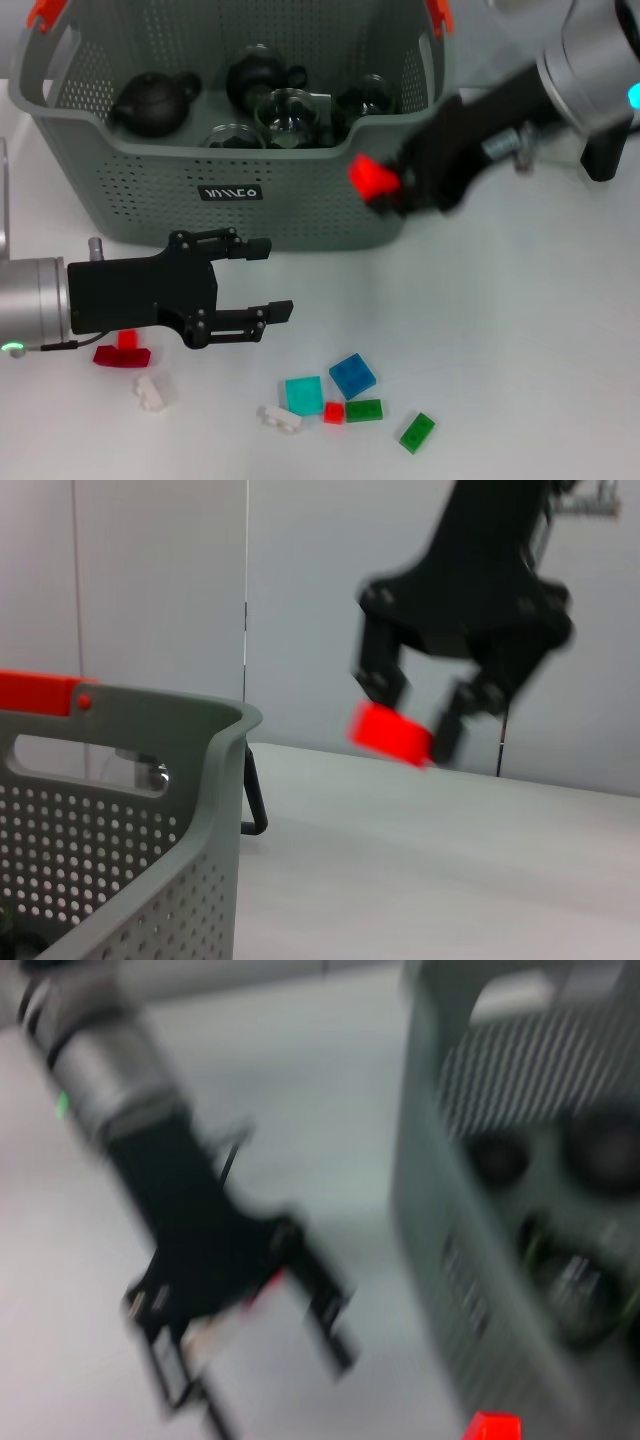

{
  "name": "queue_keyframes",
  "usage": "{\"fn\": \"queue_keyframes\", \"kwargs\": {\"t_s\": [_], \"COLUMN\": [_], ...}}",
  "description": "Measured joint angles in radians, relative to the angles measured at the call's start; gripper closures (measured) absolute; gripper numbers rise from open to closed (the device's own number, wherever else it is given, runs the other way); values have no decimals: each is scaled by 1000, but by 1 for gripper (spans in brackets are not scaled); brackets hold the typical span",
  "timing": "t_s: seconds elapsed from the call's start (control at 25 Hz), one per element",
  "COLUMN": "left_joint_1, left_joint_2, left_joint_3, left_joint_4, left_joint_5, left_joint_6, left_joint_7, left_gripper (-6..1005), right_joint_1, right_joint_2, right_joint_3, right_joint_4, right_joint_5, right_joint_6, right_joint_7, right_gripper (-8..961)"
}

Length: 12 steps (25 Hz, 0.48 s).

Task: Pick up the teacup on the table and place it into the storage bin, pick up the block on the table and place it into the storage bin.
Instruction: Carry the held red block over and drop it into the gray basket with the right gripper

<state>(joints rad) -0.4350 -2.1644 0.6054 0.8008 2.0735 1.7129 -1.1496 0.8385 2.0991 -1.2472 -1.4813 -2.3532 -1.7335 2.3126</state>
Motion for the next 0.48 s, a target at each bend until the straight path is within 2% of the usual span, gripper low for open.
{"fn": "queue_keyframes", "kwargs": {"t_s": [0.12,0.28,0.4,0.44,0.48], "left_joint_1": [1,-2,-7,-9,-10], "left_joint_2": [0,0,0,0,0], "left_joint_3": [-3,-2,-2,-2,-3], "left_joint_4": [-2,-6,-8,-10,-10], "left_joint_5": [0,0,0,1,1], "left_joint_6": [2,2,0,-4,-5], "left_joint_7": [2,2,2,2,2], "left_gripper": [247,247,247,247,247], "right_joint_1": [49,91,112,131,131], "right_joint_2": [1,-1,-3,-3,-3], "right_joint_3": [18,16,11,9,9], "right_joint_4": [2,42,120,198,198], "right_joint_5": [1,-8,-17,-22,-22], "right_joint_6": [69,257,413,513,513], "right_joint_7": [0,-10,-34,-62,-62], "right_gripper": [646,646,646,646,646]}}
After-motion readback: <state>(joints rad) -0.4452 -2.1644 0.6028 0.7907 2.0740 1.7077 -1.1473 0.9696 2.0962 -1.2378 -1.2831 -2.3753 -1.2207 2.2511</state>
